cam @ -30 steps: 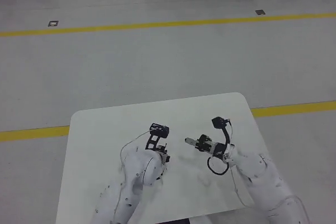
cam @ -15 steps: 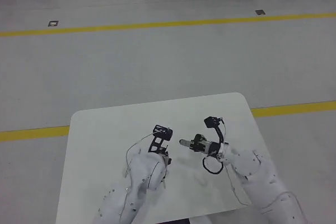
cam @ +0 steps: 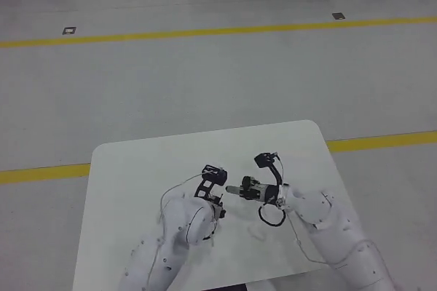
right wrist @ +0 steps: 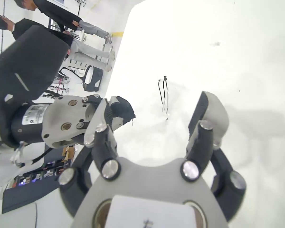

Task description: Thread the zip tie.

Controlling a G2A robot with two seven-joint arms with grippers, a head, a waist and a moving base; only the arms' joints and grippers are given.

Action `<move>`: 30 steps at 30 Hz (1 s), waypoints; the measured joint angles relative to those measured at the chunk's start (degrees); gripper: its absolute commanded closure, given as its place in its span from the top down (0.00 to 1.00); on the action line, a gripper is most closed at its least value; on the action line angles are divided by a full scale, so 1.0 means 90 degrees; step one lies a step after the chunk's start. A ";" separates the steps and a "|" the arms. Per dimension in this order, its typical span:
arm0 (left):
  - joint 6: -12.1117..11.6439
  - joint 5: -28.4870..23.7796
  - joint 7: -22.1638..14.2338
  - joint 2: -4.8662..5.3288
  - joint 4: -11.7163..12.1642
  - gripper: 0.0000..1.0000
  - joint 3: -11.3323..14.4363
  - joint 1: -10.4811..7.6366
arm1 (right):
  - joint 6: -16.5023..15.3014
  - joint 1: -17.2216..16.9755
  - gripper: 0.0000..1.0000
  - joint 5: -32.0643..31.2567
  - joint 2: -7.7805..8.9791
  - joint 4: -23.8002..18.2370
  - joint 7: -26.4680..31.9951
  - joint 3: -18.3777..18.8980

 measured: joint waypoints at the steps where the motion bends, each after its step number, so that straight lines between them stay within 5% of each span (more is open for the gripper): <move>1: 0.0017 -0.0041 -0.0002 0.0005 -0.0009 0.00 -0.0004 0.0001 | -0.0013 0.0037 0.28 0.0076 -0.0003 0.0051 0.0030 -0.0032; 4: 0.0051 -0.0149 -0.0010 0.0019 -0.0027 0.00 -0.0013 0.0007 | -0.0063 0.0109 0.22 0.0212 -0.0005 0.0150 0.0096 -0.0097; 30: 0.0301 -0.0041 -0.0071 0.0104 0.0113 0.00 0.0289 -0.0195 | -0.0433 0.0340 0.24 0.0401 0.0031 0.0309 0.0189 -0.0517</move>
